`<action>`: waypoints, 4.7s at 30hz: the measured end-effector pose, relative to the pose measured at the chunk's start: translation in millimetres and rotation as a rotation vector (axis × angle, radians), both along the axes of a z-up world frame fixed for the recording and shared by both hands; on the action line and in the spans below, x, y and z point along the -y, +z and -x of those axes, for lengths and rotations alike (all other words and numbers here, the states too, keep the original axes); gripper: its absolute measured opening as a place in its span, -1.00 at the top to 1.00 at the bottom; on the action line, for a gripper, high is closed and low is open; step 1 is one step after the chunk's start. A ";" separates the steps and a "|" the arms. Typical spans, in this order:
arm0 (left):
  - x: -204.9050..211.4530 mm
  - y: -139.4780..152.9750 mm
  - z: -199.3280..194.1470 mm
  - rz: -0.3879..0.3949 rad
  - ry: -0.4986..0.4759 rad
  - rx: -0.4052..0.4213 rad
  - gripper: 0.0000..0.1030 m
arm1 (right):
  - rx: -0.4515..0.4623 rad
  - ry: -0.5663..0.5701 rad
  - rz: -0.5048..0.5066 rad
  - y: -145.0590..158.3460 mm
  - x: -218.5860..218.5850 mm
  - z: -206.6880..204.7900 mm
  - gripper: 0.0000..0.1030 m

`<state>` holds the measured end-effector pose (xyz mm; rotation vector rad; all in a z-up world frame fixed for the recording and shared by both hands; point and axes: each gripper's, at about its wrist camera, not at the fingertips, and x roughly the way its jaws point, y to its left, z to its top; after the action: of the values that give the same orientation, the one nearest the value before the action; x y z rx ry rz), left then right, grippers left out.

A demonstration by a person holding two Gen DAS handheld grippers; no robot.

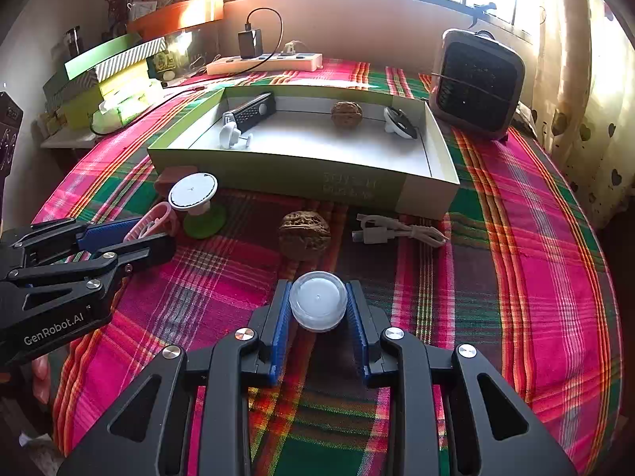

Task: Organize objects
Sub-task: 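Lift pink clip in left tool while right tool lifts and holds white cup, then carry pink clip in left tool into white box while right tool carries cup there, then open left tool to release pink clip in box while right tool releases cup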

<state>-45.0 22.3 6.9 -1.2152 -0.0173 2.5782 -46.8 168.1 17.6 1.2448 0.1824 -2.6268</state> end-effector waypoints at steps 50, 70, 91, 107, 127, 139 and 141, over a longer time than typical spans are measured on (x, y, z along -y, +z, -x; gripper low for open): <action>3.6 4.3 -0.7 0.041 0.041 -0.007 0.59 | 0.011 -0.017 0.069 1.3 -7.1 -1.6 0.45; 4.1 45.6 -0.5 0.015 0.040 -0.074 0.59 | -0.062 -0.011 0.105 36.7 -14.5 3.3 0.45; -16.6 54.7 84.6 -0.024 -0.045 -0.020 0.59 | -0.071 -0.012 0.080 57.6 -25.4 83.2 0.45; -39.8 41.2 147.9 0.037 -0.094 0.035 0.59 | 0.018 0.014 0.067 27.0 -21.1 147.3 0.45; -55.8 13.8 183.6 0.099 -0.104 0.098 0.59 | 0.059 0.029 0.024 7.8 -17.6 166.6 0.45; -59.3 7.6 188.6 0.118 -0.096 0.097 0.58 | 0.047 0.033 -0.003 6.1 -12.9 167.6 0.45; -59.2 7.7 189.1 0.119 -0.097 0.097 0.58 | 0.046 0.033 -0.007 6.0 -12.3 167.6 0.45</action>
<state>-234.1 81.5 14.6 -1.3478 0.1729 2.4651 -214.3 180.4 23.6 1.2920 0.2030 -2.5699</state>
